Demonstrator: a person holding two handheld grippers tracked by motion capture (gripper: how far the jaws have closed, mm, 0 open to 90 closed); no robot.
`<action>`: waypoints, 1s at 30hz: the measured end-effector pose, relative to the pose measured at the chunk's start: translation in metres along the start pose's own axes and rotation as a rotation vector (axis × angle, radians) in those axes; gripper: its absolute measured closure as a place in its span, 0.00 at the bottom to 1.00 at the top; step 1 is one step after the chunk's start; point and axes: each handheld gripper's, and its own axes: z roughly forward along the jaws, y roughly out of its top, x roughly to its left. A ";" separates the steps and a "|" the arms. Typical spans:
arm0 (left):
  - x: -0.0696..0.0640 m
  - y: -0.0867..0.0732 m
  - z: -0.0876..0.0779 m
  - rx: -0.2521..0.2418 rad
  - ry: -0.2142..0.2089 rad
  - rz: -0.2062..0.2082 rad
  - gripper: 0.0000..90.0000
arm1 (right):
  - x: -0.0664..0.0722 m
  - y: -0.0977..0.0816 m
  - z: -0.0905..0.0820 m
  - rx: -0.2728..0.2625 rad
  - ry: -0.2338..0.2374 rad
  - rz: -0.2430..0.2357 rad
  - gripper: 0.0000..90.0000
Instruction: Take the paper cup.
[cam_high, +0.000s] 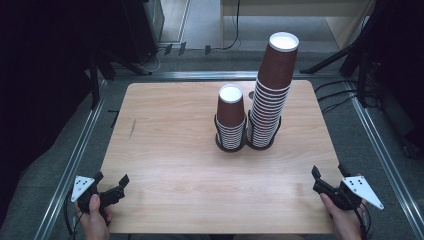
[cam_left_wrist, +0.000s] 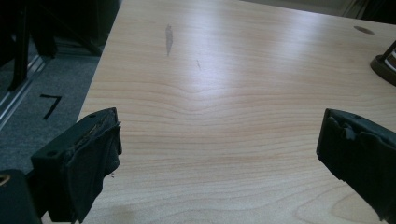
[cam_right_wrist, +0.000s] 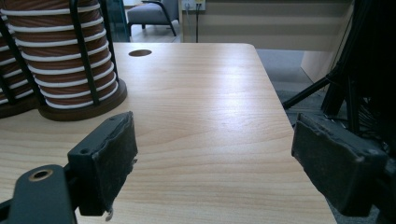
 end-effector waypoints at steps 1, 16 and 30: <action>0.000 0.000 0.000 0.000 0.000 0.000 0.00 | 0.000 0.000 0.000 0.000 0.000 0.000 0.16; -0.002 0.000 0.002 -0.008 -0.005 0.024 0.00 | 0.000 0.001 0.002 -0.006 -0.026 0.019 0.16; 0.000 0.001 0.002 0.016 -0.037 0.011 0.00 | 0.006 0.003 0.003 0.028 -0.020 -0.019 0.08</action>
